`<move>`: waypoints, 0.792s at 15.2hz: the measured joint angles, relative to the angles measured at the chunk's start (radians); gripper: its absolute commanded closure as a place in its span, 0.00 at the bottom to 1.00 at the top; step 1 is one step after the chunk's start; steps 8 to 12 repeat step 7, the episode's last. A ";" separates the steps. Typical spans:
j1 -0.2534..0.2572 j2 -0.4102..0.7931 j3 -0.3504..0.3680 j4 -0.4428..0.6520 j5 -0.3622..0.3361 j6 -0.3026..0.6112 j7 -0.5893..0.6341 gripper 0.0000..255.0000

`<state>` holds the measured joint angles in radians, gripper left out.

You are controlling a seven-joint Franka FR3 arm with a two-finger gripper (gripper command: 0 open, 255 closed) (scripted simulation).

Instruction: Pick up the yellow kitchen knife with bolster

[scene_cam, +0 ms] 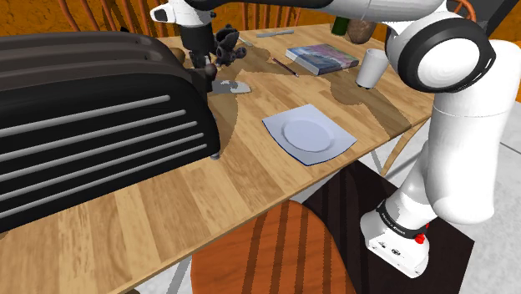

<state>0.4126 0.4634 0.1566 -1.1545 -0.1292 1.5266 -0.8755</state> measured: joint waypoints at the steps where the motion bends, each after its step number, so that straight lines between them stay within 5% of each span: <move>1: 0.000 0.000 0.000 0.014 0.000 -0.013 -0.002 1.00; 7: 0.011 0.038 -0.001 0.152 -0.006 -0.114 -0.008 1.00; 12: 0.011 0.038 -0.001 0.152 -0.006 -0.114 -0.008 1.00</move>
